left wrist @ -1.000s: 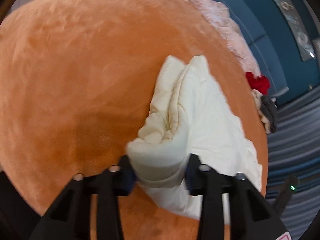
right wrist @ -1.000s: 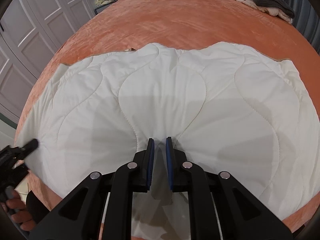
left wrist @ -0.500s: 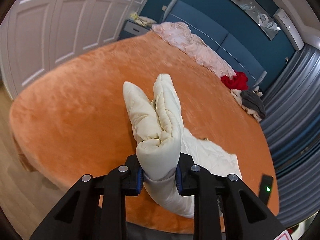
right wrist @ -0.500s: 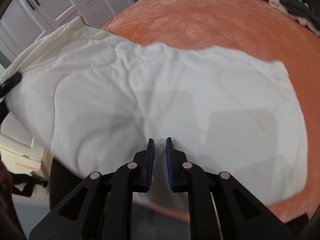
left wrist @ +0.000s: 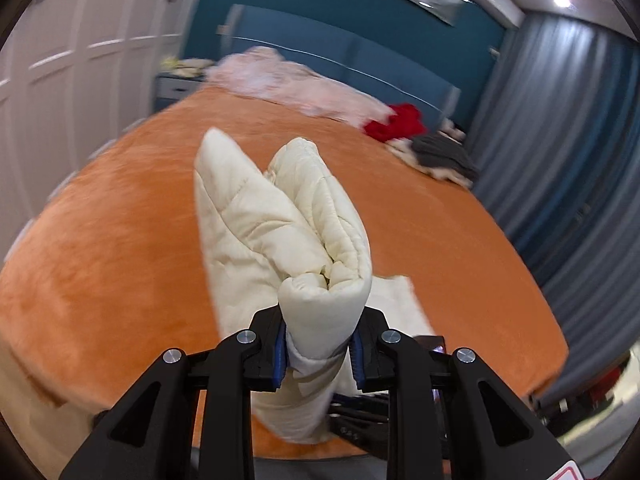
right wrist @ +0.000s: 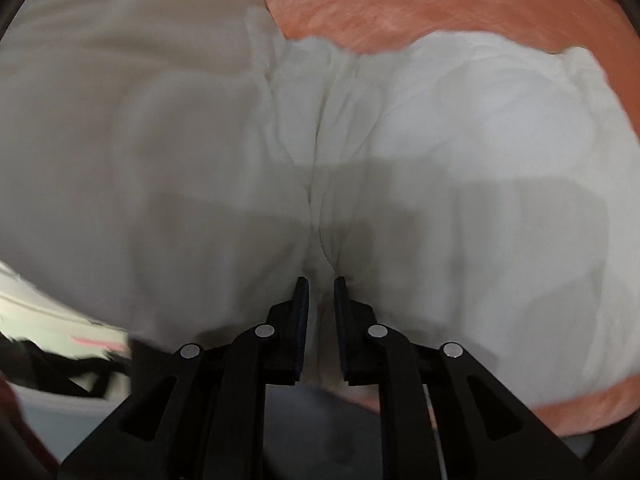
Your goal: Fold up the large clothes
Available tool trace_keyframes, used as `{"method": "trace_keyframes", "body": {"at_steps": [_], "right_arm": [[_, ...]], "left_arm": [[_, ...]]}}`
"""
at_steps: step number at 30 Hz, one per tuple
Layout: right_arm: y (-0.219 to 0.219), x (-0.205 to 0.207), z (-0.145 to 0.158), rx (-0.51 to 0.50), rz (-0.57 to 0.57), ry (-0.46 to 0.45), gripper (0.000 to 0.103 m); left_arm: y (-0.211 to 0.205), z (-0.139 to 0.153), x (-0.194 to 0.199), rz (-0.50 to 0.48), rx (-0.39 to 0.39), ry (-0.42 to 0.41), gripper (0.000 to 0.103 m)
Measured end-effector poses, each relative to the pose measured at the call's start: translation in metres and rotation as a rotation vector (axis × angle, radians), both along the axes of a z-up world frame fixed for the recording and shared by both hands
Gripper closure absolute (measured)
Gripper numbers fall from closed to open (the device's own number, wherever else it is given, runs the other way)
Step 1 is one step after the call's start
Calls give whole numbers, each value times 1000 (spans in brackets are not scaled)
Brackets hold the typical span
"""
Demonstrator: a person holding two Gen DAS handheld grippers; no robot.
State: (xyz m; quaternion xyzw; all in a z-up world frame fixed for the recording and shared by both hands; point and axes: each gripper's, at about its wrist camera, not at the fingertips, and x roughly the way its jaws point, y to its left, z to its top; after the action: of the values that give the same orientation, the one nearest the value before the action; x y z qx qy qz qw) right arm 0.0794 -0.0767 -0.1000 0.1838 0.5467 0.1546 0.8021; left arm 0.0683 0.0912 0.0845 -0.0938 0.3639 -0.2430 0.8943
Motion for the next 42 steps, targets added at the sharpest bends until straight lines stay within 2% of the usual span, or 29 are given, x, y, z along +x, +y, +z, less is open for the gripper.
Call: {"method": "trace_keyframes", "body": {"at_steps": [2,7,9,11,13,14,15,17,18,19,21,23,27,29,32,35,37,38,39,40,42], "right_arm": [[-20,-13,16,-11,-27,-35,90],[-87,-49,42,-135,-139,-70,88],[-113,-66,47,-171,-206,-66,80],[-131,-77,50,-181,-247,-64,79],[-145,-85,55,-188,-287,-74,79],[-150,-87,59,-186,-305,-83,76],[-154,-88,64,-180,-320,-94,72],[-159,-91,77,-160,-338,-125,68],[-160,-91,86,-152,-336,-151,67],[-163,-88,92,-146,-329,-174,64],[-156,-85,107,-135,-303,-218,50],[-141,-76,119,-111,-259,-254,46],[-108,-55,134,-52,-165,-296,40],[-92,-40,133,-79,-128,-280,40],[-78,-22,121,-145,-105,-222,40],[-78,-7,100,-126,-105,-144,40],[-81,-7,92,-104,-102,-124,66],[-84,-5,87,-80,-101,-107,79],[-91,-5,85,-44,-112,-103,84],[-98,-9,86,-24,-127,-113,85],[-107,-17,91,-49,-162,-137,87]], "left_arm": [[-27,-2,0,-51,6,6,82],[-98,-26,0,-158,82,56,82],[-129,-46,0,-201,139,114,79],[-151,-64,-3,-217,188,174,75],[-160,-73,-14,-221,219,199,68],[-160,-73,-21,-223,224,189,60],[-158,-70,-29,-232,221,173,46],[-148,-63,-44,-240,201,149,29],[-135,-59,-52,-221,196,137,26],[-125,-58,-56,-204,193,139,26],[-108,-58,-58,-173,189,160,25],[-88,-67,-58,-115,209,194,24],[-62,-108,-53,-18,269,296,25],[-56,-124,-50,6,267,326,25],[-55,-144,-42,3,264,370,25],[-57,-152,-41,8,278,352,25],[-56,-160,-39,16,299,355,28],[-55,-165,-35,25,312,357,38],[-55,-166,-33,25,319,358,44],[-53,-164,-32,16,312,352,45],[-54,-157,-33,-7,299,324,58]]}}
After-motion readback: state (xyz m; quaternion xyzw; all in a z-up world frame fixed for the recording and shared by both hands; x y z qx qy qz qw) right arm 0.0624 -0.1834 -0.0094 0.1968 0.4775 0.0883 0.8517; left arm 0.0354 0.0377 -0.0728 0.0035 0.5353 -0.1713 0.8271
